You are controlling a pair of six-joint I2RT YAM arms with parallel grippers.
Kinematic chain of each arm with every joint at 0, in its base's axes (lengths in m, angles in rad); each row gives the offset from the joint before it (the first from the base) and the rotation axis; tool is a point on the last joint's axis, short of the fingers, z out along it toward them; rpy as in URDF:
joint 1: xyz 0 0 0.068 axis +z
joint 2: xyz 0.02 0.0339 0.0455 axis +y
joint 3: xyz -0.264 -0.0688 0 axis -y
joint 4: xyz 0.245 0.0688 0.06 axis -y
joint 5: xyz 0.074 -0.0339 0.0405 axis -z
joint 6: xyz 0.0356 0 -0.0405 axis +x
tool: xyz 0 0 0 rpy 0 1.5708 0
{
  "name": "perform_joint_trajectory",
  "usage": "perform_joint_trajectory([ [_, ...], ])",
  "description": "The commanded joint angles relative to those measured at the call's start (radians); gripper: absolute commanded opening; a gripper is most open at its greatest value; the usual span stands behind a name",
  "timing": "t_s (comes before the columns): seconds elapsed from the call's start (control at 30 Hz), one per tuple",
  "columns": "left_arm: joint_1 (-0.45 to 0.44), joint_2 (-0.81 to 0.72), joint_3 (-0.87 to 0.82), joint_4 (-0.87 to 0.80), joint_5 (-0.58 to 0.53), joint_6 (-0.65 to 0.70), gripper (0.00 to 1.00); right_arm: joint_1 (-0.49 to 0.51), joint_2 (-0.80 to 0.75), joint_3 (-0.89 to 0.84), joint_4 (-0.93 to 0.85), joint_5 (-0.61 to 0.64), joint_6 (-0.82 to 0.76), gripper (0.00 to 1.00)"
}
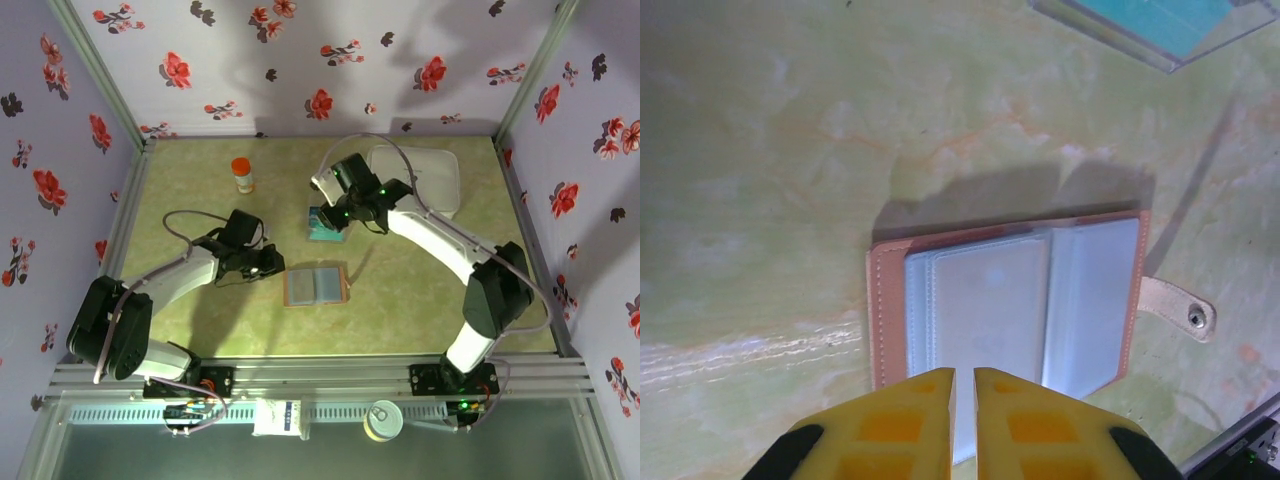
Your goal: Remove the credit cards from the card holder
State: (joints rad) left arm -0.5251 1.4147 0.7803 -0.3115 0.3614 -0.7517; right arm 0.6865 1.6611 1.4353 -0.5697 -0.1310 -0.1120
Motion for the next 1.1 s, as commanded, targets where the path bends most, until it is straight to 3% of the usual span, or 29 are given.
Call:
perform_joint_trajectory([
  [0.0,0.007,0.013,0.025,0.014,0.025,0.018,0.12,0.025,-0.073,-0.042,0.051,0.010,0.127,0.26],
  [0.5,-0.004,-0.008,-0.029,0.046,0.027,-0.020,0.12,0.099,-0.184,-0.281,0.224,-0.016,0.669,0.25],
  [0.8,-0.061,0.046,-0.021,0.079,0.021,-0.064,0.08,0.116,-0.201,-0.364,0.193,-0.086,0.822,0.26],
  [1.07,-0.108,0.121,0.008,0.090,0.029,-0.088,0.01,0.115,-0.166,-0.464,0.316,-0.209,0.931,0.31],
])
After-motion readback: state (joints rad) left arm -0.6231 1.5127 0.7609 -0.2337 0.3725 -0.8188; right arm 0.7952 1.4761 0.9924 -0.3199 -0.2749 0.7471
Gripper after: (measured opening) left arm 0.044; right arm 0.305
